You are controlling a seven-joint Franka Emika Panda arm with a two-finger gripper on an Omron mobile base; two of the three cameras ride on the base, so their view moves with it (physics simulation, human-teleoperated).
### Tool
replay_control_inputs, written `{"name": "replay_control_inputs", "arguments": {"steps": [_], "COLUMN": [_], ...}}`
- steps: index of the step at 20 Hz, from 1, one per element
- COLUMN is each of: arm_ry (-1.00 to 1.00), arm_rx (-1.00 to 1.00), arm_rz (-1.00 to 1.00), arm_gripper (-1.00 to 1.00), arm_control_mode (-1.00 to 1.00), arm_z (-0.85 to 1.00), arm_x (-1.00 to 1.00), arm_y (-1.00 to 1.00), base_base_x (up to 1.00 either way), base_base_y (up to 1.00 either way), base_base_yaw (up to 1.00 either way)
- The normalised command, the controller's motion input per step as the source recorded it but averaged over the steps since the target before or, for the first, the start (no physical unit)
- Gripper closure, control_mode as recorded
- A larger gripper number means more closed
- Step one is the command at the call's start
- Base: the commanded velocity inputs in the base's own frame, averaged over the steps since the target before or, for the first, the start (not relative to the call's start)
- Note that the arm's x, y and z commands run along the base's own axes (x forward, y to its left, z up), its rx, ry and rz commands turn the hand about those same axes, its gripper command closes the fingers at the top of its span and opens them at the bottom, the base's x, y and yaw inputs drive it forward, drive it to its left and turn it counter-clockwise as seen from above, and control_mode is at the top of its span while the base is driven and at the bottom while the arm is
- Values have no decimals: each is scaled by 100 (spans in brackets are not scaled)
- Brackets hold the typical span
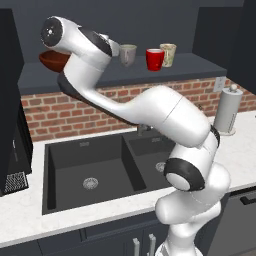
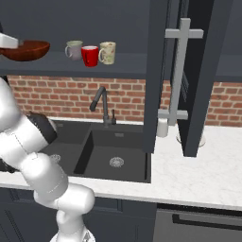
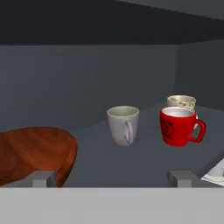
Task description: Gather all objects into one cabinet and sort the glasses and bowls to opposite sides.
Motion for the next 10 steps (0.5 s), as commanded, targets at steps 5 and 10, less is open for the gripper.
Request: {"name": "replay_control_inputs", "arguments": {"steps": [5,10], "arm_ry": [-4,-6], "arm_rx": [4,9], "arm_rz": [23,29], "arm_gripper": [-100,-100], "arm_control_mode": [-100,-100], "arm_z": [-36,-19], "arm_x": [-85,-99], "arm_y": [-8,-37], "base_base_x": [0,0], "base_base_y": [0,0], "base_base_yaw": [0,0]}}
